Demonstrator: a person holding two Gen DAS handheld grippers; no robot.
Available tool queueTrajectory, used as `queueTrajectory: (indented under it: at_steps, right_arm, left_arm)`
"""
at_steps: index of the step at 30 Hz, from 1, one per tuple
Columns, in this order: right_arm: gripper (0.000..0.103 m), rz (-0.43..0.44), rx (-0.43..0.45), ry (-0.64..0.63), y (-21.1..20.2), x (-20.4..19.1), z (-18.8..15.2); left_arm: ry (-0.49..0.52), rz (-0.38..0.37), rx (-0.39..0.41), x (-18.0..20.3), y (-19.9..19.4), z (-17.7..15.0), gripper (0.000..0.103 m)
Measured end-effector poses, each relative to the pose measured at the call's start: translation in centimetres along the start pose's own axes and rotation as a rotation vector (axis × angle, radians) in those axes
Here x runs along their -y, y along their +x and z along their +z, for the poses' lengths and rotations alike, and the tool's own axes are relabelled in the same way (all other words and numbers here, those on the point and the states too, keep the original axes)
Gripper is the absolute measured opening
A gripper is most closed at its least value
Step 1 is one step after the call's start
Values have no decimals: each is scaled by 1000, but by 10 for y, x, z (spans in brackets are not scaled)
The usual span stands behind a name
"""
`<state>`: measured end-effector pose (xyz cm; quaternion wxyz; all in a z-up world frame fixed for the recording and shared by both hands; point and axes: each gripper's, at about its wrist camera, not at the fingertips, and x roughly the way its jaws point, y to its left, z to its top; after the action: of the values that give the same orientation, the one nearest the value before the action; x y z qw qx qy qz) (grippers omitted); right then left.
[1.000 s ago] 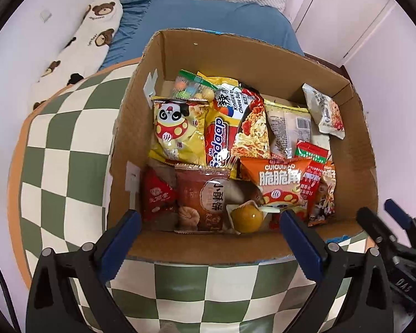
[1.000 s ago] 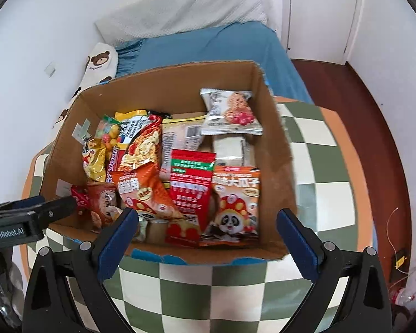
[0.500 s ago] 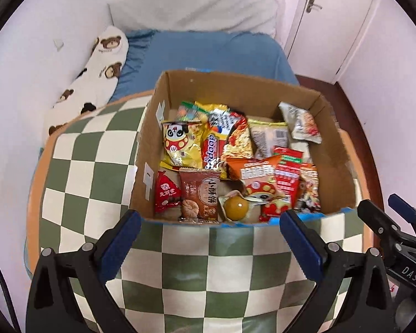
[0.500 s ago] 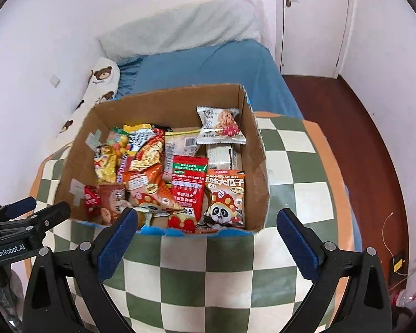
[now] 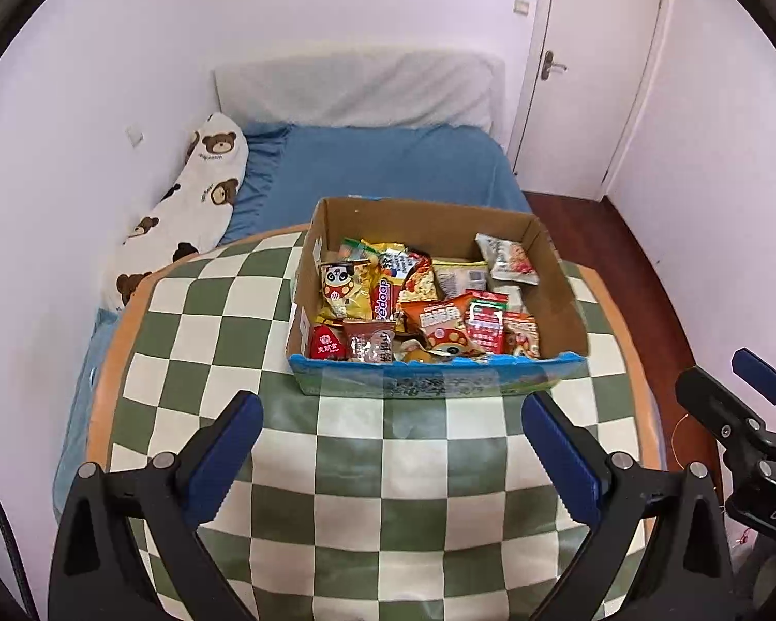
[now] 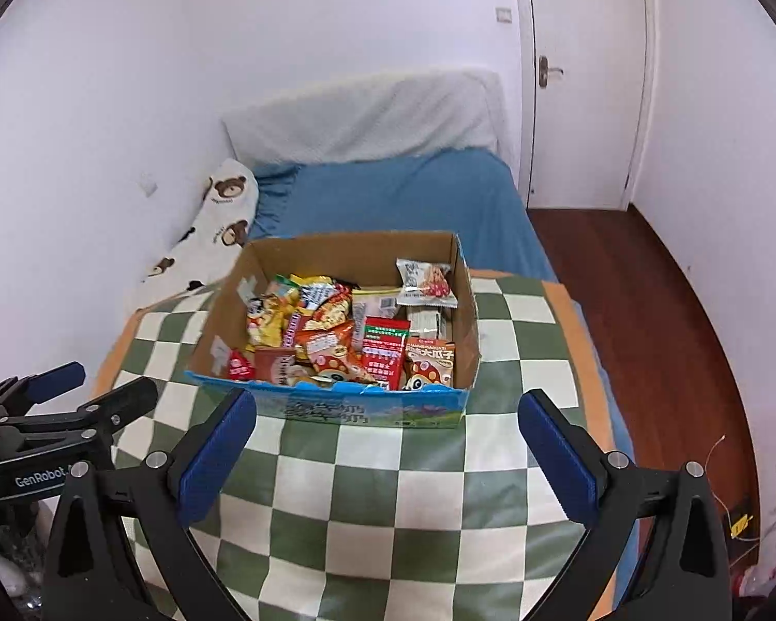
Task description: Organize snacks
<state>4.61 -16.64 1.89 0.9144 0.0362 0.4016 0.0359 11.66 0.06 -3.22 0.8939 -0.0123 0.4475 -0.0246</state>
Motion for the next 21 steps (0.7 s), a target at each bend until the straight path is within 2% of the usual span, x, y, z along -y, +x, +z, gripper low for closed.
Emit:
queueTrajectory:
  at_steps: [11, 21]
  right_arm:
    - [103, 27, 68, 11, -79, -9, -24]
    - [103, 37, 67, 2, -101, -15, -32]
  left_arm:
    - [25, 34, 85, 3, -63, -25, 103]
    - [11, 46, 125, -1, -83, -37, 103]
